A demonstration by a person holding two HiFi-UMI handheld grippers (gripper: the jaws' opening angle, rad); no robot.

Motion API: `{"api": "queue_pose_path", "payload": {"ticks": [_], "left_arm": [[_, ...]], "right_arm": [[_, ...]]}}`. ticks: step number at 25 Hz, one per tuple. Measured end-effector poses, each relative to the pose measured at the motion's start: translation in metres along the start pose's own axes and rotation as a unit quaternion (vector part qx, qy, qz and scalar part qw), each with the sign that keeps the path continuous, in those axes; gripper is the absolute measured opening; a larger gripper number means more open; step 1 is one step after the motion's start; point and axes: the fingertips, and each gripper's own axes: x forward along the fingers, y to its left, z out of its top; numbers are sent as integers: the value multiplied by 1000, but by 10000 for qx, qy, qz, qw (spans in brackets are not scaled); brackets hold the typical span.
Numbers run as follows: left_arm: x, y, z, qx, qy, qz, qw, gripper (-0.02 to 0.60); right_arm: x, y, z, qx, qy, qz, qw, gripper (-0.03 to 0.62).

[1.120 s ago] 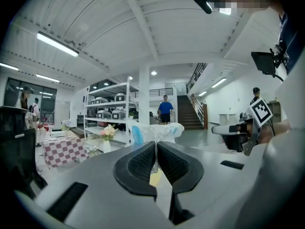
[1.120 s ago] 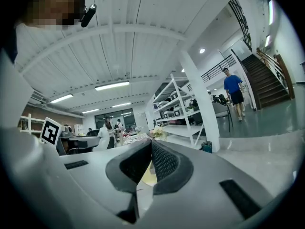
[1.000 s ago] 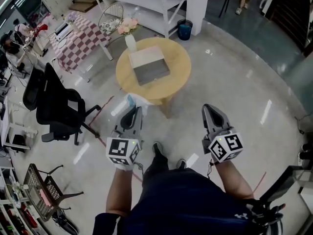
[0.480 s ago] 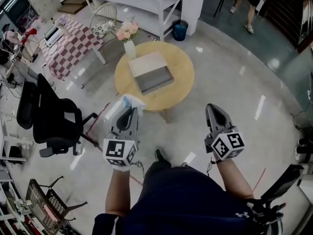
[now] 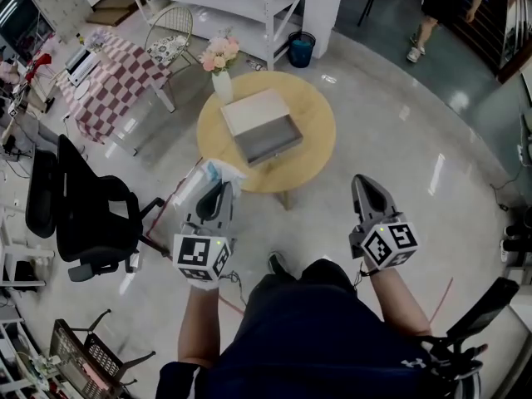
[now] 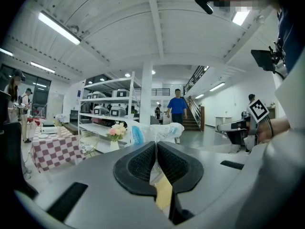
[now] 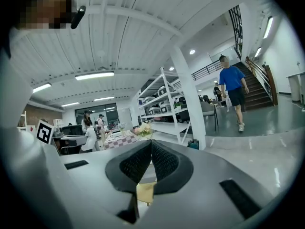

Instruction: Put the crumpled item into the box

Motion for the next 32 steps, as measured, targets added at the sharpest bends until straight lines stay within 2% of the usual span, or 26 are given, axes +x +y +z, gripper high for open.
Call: {"api": "queue_pose_path", "payload": {"ticks": [12, 18, 26, 32], "left_arm": [[32, 0, -13, 0, 229, -311, 9993, 29], [77, -9, -26, 193, 621, -576, 9962, 29], [162, -23, -42, 958, 1334, -966, 9817, 29], [216, -29, -51, 1235, 1762, -993, 9715, 29]], "right_arm": [[17, -14, -14, 118, 149, -154, 9997, 3], [52, -29, -12, 160, 149, 41, 9998, 3], [116, -66, 5, 257, 224, 405, 9986, 3], [152, -98, 9, 343, 383, 693, 9963, 3]]}}
